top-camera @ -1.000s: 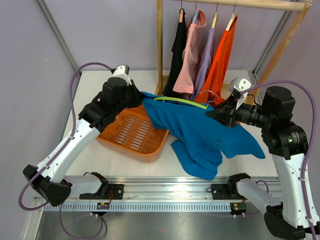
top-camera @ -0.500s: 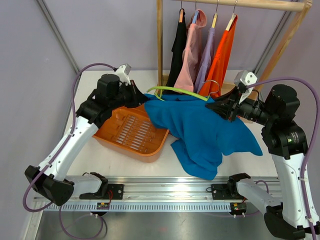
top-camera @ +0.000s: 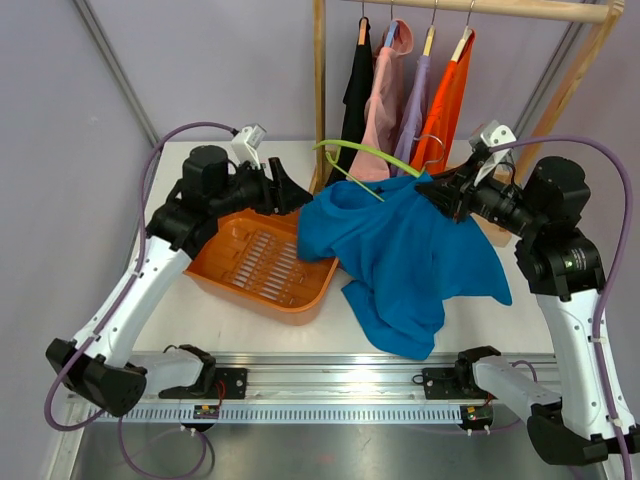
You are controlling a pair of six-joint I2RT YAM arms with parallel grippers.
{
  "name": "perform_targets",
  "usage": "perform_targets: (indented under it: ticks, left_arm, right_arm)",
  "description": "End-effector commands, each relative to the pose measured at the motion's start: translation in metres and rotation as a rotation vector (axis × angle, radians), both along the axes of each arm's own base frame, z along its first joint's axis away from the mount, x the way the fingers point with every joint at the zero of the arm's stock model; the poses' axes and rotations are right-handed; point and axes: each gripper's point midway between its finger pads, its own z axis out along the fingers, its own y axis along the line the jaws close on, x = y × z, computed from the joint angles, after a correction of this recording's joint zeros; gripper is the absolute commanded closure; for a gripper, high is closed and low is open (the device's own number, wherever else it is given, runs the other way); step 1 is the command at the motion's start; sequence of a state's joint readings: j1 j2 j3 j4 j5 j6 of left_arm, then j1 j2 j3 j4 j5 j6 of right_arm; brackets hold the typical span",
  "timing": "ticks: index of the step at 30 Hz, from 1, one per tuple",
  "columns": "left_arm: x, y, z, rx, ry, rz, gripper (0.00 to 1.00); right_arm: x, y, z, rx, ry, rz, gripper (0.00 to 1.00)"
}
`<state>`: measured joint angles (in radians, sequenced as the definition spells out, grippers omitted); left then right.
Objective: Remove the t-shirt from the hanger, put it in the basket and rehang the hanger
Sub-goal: Remove the tshirt from the hanger
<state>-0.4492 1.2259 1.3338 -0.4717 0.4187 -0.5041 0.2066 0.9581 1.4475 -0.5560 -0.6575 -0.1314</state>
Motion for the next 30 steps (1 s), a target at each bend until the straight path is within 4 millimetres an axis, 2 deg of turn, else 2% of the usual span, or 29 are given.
perform_targets:
  ticks: [1,3,4,5,7,8,9,11,12,16,17,21,23,24,26,30]
  left_arm:
    - [-0.026,0.001,0.069,-0.076,-0.288,-0.119,0.31]
    - [-0.031,0.009,0.082,-0.030,-0.394,-0.129,0.23]
    - [-0.036,0.013,0.083,0.000,-0.414,-0.134,0.18]
    - [-0.041,0.020,0.091,0.023,-0.463,-0.124,0.17]
    - [-0.047,0.029,0.099,0.103,-0.569,-0.142,0.15]
    - [-0.054,0.029,0.104,0.117,-0.615,-0.173,0.12]
    - [-0.057,0.029,0.106,0.159,-0.690,-0.215,0.11]
    - [-0.063,0.027,0.110,0.182,-0.765,-0.274,0.09]
    - [-0.066,0.024,0.110,0.197,-0.810,-0.321,0.09]
    - [-0.076,0.011,0.111,0.197,-0.890,-0.456,0.09]
    - [-0.085,0.005,0.112,0.168,-0.907,-0.519,0.09]
    - [-0.101,-0.021,0.105,0.128,-0.898,-0.666,0.10]
    - [-0.099,-0.034,0.088,0.153,-0.840,-0.712,0.11]
    - [-0.106,-0.042,0.089,0.157,-0.857,-0.750,0.11]
    - [-0.104,-0.052,0.075,0.177,-0.814,-0.782,0.13]
    - [-0.104,-0.069,0.063,0.203,-0.803,-0.810,0.17]
  right_arm:
    - [0.004,-0.013,0.034,-0.021,-0.146,-0.076,1.00]
    - [0.002,-0.012,0.036,-0.054,-0.165,-0.052,1.00]
    - [0.001,-0.010,0.035,-0.068,-0.164,-0.036,1.00]
    - [-0.004,-0.009,0.031,-0.114,-0.168,-0.005,1.00]
    - [-0.010,0.001,0.020,-0.150,-0.144,0.091,1.00]
    - [-0.018,0.002,0.009,-0.199,-0.130,0.146,1.00]
    - [-0.028,0.012,0.004,-0.197,-0.117,0.245,1.00]
    - [-0.042,0.018,-0.007,-0.208,-0.085,0.340,1.00]
    - [-0.050,0.024,-0.009,-0.190,-0.071,0.409,1.00]
    - [-0.057,0.029,-0.015,-0.194,-0.053,0.494,1.00]
    - [-0.058,0.030,-0.016,-0.195,-0.053,0.507,1.00]
    - [-0.063,0.035,-0.022,-0.191,-0.045,0.566,1.00]
    - [-0.063,0.037,-0.023,-0.191,-0.043,0.576,1.00]
    - [-0.063,0.038,-0.024,-0.191,-0.042,0.584,1.00]
    - [-0.063,0.039,-0.024,-0.190,-0.037,0.589,1.00]
    - [-0.064,0.041,-0.027,-0.191,-0.028,0.605,1.00]
